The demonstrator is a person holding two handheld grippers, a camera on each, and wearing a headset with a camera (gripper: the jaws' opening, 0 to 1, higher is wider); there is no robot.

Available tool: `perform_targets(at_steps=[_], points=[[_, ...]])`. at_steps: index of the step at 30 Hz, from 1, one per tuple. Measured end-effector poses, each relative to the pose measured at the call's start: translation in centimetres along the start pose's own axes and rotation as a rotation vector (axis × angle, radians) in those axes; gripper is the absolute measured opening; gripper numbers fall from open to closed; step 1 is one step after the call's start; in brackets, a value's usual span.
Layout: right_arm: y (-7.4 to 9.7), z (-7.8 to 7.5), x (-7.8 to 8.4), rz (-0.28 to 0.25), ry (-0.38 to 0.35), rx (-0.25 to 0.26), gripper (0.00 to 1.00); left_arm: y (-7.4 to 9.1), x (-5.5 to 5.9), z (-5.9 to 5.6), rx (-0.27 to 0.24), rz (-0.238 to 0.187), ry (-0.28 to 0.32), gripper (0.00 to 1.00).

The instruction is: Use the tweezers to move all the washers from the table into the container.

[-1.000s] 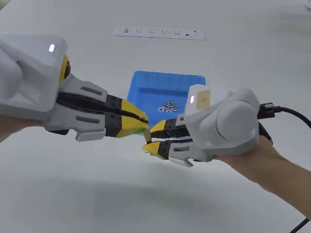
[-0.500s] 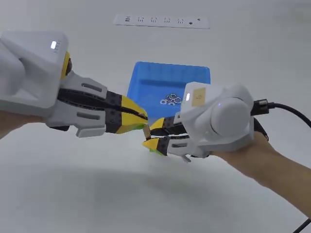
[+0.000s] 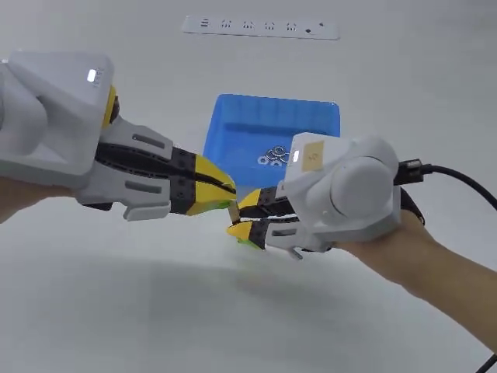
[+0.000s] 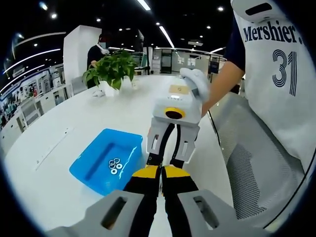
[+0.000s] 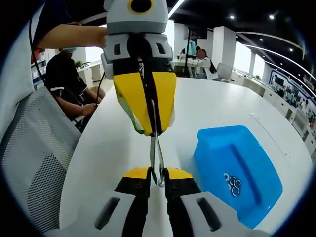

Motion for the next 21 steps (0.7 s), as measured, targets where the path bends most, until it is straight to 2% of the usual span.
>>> perform_targets(at_steps=[14,21], points=[[0.26,-0.05,0.3,0.008,-0.009,-0.001,0.12,-0.38,0.0,0.02,0.003,0.001,0.001,0.06],[0.41,0.0,0.38,-0.011,-0.007,-0.007,0.11,-0.42,0.02,-0.02,0.005,0.0,0.006,0.06]])
Point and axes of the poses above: the centre of the closed fingertips' face, and the gripper's own axes: y roughly backward along the fingers, z roughly to its left, x roughly out of its underside, the point moved 2 cm from there along y, roughly backward along the fingers, and after that the axes turned 6 degrees about z, right-handed, at the moved point
